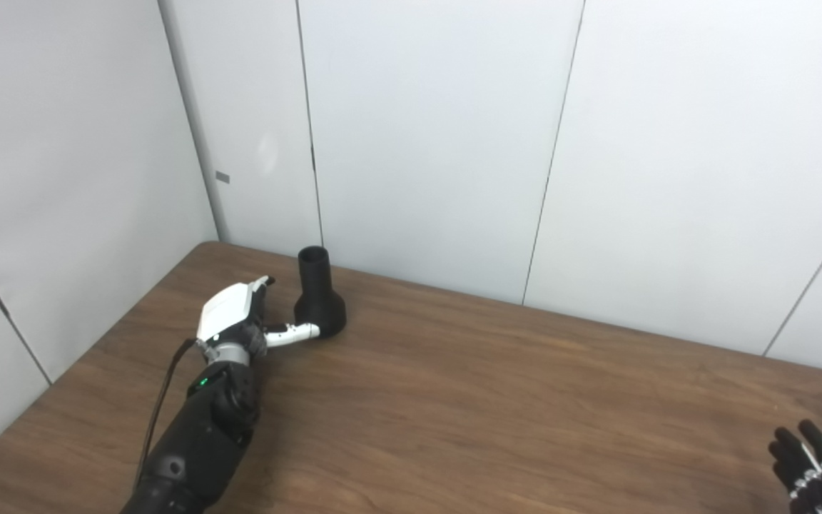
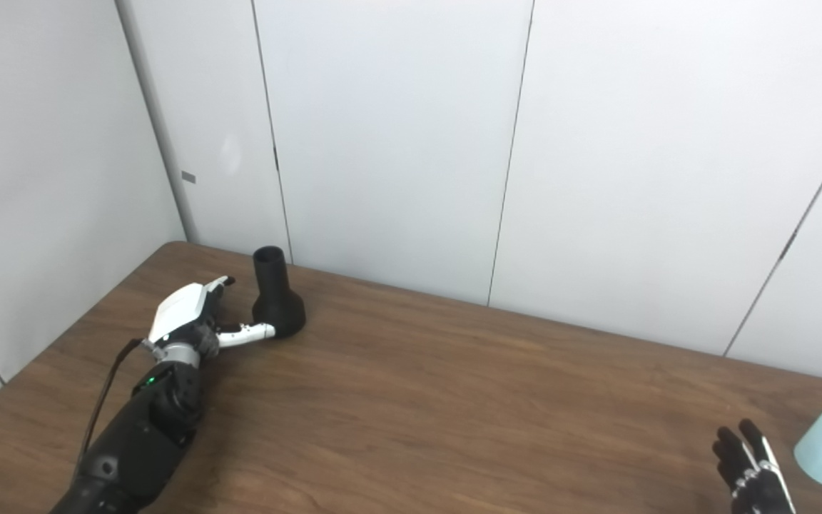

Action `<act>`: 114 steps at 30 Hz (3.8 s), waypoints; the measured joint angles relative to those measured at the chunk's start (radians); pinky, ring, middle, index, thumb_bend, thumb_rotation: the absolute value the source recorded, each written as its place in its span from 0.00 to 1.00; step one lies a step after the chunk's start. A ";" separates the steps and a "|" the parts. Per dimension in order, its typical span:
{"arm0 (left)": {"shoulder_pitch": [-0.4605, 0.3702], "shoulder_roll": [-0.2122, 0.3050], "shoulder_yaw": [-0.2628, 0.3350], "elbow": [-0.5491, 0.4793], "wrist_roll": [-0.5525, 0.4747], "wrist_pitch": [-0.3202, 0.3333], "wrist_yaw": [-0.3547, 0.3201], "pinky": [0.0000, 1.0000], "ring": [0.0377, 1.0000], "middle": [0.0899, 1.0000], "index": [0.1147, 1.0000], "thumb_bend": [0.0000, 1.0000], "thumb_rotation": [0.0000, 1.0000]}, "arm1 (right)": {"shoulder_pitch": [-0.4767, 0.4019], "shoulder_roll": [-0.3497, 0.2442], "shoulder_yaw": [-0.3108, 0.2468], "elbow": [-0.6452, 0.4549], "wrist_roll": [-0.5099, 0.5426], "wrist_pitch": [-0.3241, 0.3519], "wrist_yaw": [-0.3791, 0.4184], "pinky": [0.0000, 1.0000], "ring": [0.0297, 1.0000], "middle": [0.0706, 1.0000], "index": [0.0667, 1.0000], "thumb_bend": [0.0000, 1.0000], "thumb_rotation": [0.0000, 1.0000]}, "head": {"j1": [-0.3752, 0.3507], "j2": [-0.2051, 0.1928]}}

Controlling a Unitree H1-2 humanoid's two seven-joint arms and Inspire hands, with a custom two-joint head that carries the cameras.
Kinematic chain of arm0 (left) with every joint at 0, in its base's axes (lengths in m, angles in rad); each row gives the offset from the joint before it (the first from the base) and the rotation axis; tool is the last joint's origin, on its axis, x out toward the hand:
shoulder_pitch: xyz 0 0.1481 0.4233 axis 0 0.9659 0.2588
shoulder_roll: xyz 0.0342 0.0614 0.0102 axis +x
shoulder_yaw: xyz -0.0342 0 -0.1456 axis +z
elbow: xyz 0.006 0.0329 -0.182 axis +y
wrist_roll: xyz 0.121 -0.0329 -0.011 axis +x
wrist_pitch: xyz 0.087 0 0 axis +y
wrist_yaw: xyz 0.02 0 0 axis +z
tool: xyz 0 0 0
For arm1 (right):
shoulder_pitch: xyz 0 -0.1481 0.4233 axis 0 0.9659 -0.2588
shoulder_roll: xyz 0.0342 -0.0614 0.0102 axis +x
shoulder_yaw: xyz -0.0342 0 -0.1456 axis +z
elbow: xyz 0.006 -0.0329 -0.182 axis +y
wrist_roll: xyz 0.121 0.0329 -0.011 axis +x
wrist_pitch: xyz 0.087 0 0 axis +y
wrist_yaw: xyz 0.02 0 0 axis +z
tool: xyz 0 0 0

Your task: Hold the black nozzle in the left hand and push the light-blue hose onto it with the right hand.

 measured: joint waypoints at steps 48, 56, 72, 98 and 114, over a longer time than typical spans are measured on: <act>-0.144 -0.018 -0.092 0.219 -0.069 -0.083 0.019 0.99 0.96 0.90 0.88 0.99 0.42 | 0.012 0.002 0.003 -0.022 -0.059 0.006 -0.019 0.92 0.87 0.87 0.95 0.68 0.94 | -0.026 0.044; -0.173 -0.013 -0.093 0.257 -0.069 -0.115 0.036 0.87 0.91 0.86 0.85 0.99 0.42 | 0.017 0.002 0.003 -0.031 -0.062 0.008 -0.019 0.91 0.86 0.86 0.95 0.66 0.95 | -0.031 0.051; -0.212 0.004 -0.138 0.306 -0.063 -0.169 0.035 0.67 0.78 0.76 0.78 0.95 0.39 | 0.034 0.002 0.004 -0.051 -0.055 0.025 -0.017 0.89 0.88 0.87 0.95 0.65 0.92 | -0.038 0.063; -0.236 0.031 -0.204 0.279 0.000 -0.063 -0.060 0.52 0.56 0.55 0.43 0.54 0.02 | 0.059 0.002 0.016 -0.081 -0.076 0.036 -0.018 0.83 0.86 0.88 0.95 0.62 0.93 | -0.034 0.081; -0.208 0.019 -0.179 0.263 -0.001 -0.094 0.001 0.52 0.55 0.49 0.40 0.51 0.00 | 0.067 0.002 0.015 -0.091 -0.074 0.055 -0.018 0.80 0.86 0.87 0.96 0.59 0.92 | -0.037 0.084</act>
